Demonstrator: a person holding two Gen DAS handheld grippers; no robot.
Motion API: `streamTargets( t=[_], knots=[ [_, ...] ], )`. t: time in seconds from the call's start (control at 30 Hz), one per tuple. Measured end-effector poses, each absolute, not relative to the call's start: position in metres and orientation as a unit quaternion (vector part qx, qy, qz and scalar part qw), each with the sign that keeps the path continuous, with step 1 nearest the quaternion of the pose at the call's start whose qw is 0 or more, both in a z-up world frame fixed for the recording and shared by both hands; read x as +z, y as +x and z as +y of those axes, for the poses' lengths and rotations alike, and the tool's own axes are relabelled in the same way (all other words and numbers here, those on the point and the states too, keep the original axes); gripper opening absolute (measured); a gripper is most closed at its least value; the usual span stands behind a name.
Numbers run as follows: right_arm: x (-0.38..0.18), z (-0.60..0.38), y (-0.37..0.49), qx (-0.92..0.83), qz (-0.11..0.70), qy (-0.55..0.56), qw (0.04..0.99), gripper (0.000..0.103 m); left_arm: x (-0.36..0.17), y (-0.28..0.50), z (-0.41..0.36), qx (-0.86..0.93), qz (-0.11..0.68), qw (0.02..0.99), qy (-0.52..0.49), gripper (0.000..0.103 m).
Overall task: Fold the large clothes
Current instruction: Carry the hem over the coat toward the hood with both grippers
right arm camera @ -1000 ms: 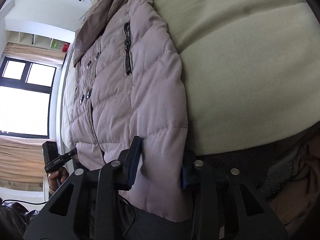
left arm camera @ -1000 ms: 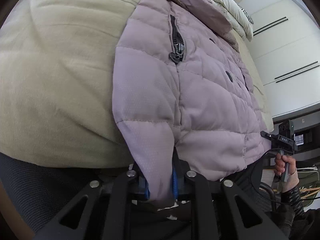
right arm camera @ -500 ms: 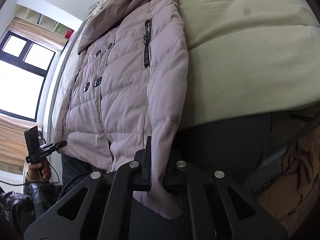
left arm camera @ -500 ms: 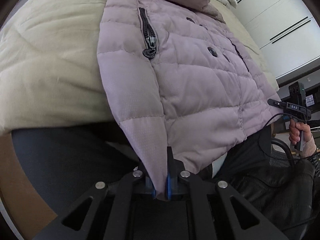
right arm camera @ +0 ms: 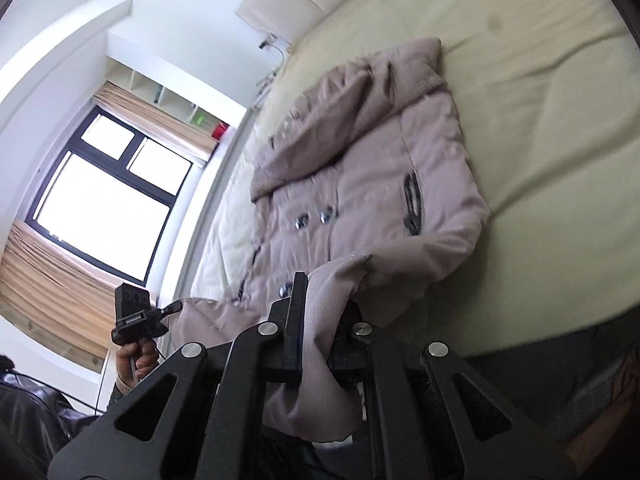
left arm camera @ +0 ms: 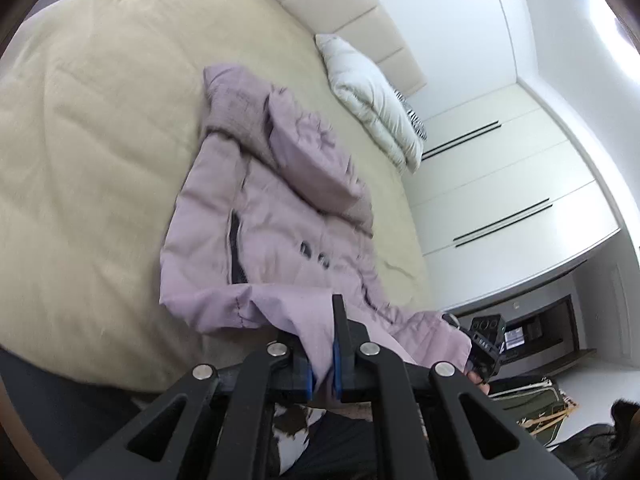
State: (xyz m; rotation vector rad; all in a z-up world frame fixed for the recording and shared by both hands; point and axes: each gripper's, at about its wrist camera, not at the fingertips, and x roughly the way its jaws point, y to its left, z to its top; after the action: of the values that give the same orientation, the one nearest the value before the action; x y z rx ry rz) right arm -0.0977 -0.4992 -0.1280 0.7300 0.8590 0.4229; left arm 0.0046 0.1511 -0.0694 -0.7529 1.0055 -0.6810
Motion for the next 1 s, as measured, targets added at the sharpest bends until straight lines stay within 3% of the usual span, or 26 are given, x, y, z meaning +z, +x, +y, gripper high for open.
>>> streamTargets(
  t=[0.27,0.57,0.77,1.0],
  knots=[
    [-0.067,-0.526,-0.004,0.163,0.304,0.351,0.871,0.006,-0.016,0.113,0.136,-0.304,0.376,0.802,-0.350,0.008],
    [-0.039,-0.554,0.160,0.098,0.289,0.315,0.899,0.006,-0.017,0.251,0.112,-0.250,0.374,0.829,-0.332,0.008],
    [-0.073,-0.556,0.275,0.056,0.324,0.302,0.895,0.006,-0.065,0.326,0.097,-0.201,0.400,0.842,-0.301,0.008],
    [-0.164,-0.554,0.370,0.020,0.377,0.331,0.865,0.007,-0.126,0.362,0.082,-0.158,0.438,0.844,-0.265,0.013]
  ],
)
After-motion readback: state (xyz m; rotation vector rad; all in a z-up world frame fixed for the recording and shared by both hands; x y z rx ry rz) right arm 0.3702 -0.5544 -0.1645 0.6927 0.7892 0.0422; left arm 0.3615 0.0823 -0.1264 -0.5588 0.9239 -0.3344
